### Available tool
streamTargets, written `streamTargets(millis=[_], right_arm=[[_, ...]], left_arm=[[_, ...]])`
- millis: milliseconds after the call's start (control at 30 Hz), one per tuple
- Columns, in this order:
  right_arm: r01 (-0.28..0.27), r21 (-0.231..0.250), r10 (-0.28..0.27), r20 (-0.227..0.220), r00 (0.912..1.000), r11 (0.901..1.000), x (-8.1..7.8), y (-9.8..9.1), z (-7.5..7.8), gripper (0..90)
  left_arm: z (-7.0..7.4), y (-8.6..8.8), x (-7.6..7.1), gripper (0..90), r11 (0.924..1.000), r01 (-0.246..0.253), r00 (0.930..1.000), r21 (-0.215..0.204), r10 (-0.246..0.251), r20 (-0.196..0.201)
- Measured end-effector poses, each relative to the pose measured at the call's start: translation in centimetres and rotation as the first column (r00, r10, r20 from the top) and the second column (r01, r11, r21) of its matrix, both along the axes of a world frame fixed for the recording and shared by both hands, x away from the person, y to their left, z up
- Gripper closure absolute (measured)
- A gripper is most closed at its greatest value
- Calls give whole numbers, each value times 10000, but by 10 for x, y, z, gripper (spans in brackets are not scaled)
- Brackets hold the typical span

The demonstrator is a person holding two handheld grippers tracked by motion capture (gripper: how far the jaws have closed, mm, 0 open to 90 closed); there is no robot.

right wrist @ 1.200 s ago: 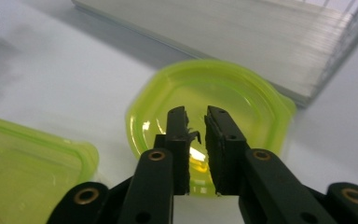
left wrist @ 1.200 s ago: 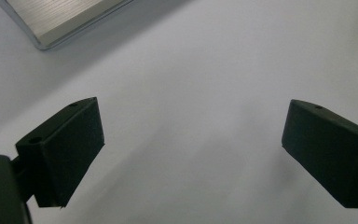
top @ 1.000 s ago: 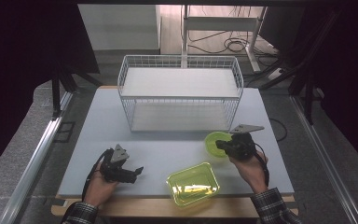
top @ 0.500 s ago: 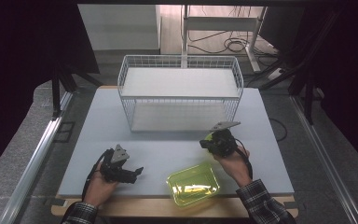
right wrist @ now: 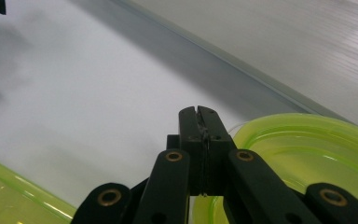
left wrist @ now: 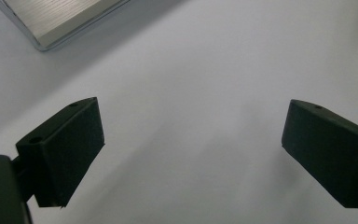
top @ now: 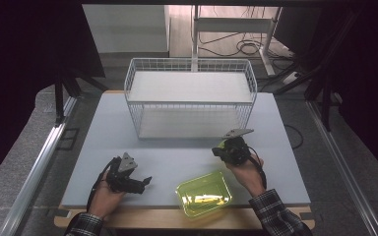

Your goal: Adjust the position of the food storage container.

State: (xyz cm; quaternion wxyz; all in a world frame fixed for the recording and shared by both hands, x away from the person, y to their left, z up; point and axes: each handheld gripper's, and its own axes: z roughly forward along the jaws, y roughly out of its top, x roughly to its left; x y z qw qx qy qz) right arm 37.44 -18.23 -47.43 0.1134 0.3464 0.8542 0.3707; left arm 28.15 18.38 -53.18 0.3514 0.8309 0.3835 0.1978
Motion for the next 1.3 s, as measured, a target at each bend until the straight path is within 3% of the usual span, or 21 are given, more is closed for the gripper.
streamTargets(millis=[767, 1000, 1300], right_arm=[[1224, -92, -1223, 184, 9923, 9924, 6, -46, 3, 885], [1659, -94, -1657, 226, 9859, 9861, 8, -66, 4, 881], [2427, 97, -2429, 194, 9699, 9700, 9, -95, 5, 877]], left_arm=[[-1, -1, 0, 56, 10000, 54, 9999, 35, -53, -131], [-1, -2, 0, 58, 9999, 99, 9998, 40, -98, -183], [-1, -3, 0, 60, 9999, 101, 9997, -50, -102, -233]])
